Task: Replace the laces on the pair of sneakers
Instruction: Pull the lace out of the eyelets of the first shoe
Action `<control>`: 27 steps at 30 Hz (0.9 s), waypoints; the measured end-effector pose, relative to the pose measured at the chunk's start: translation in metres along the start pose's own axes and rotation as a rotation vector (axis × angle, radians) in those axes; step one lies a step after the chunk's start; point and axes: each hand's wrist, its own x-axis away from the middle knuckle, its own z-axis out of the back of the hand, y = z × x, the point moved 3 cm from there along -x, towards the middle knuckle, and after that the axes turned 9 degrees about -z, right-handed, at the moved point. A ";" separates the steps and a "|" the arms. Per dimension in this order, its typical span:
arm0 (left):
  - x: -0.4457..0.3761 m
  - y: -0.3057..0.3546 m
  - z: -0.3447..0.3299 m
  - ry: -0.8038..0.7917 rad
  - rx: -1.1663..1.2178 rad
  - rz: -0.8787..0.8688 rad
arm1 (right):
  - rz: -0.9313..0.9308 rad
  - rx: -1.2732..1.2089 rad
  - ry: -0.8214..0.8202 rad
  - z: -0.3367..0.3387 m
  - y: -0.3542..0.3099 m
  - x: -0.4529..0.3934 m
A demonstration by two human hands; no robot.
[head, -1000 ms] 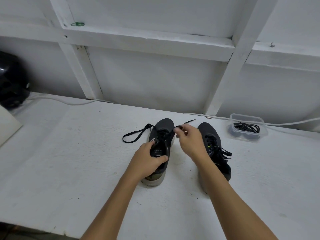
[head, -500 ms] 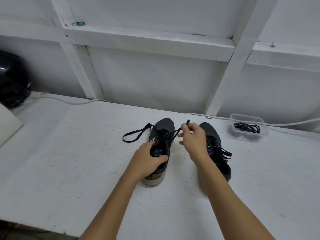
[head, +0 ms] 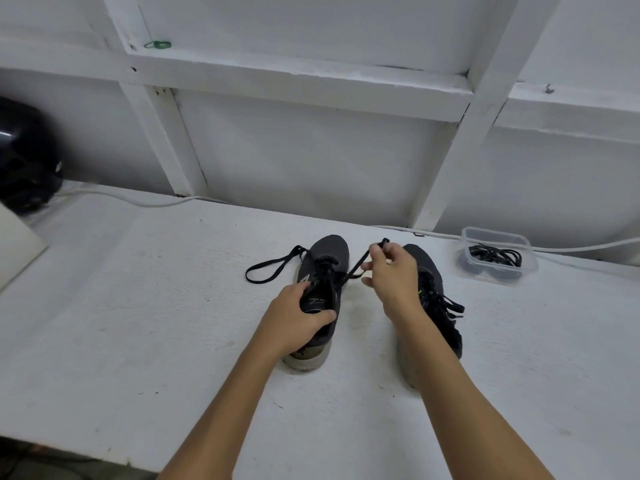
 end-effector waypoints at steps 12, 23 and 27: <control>0.001 0.005 0.002 0.011 0.001 -0.006 | 0.002 0.251 -0.258 -0.010 0.016 0.011; 0.006 0.012 0.003 -0.017 -0.005 -0.005 | -0.223 0.293 -0.451 -0.010 0.027 0.025; 0.006 0.012 0.004 0.016 -0.012 -0.021 | -0.211 0.279 -0.445 -0.011 0.028 0.020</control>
